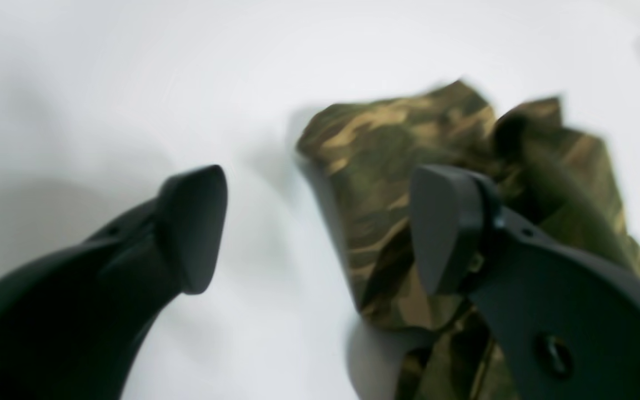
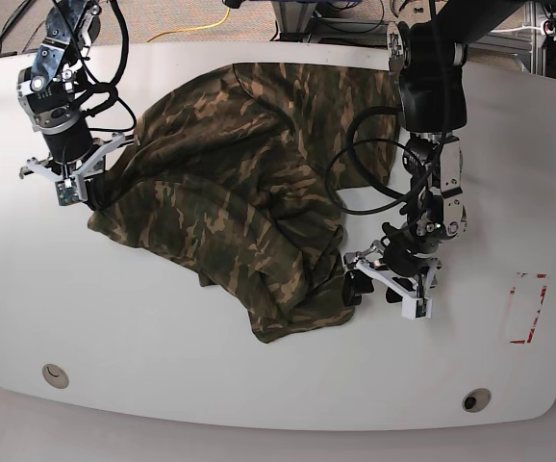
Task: Layout the t-shirt on the table in an organized manner, then fold the t-shirt properly
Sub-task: 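Hold the shirt with the right gripper and drag the left gripper's fabric outward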
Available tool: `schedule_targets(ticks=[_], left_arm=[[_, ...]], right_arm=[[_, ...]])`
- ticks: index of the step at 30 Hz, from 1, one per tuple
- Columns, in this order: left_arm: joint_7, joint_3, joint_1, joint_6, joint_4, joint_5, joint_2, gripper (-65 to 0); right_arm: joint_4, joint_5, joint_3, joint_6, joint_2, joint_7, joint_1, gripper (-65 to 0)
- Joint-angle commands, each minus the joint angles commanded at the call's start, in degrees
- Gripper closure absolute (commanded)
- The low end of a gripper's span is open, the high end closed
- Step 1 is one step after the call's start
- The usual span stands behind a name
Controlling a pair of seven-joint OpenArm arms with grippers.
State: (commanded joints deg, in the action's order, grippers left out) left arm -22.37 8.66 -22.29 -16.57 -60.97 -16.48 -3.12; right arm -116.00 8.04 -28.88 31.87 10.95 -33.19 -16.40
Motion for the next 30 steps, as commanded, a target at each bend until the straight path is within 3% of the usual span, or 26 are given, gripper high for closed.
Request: schedule_targets(ticks=[7,15,30], left_arm=[[4.04,-0.09,-4.31,0.00,10.90,-4.13,0.00,-45.0],[4.66,-0.09,-7.65,0.00,17.32,-5.45,-1.85,-44.0],[4.75,-0.09,-7.91,0.00,17.58,-5.27,-5.19,-25.7]], right_arm=[[0.00,0.00,0.00,0.00,0.00,0.00,0.00,-0.5],[0.00,0.00,0.00,0.00,0.09,0.00,0.00,-0.5],[0.00,0.00,0.00,0.00,0.09,0.00,0.00,-0.5]])
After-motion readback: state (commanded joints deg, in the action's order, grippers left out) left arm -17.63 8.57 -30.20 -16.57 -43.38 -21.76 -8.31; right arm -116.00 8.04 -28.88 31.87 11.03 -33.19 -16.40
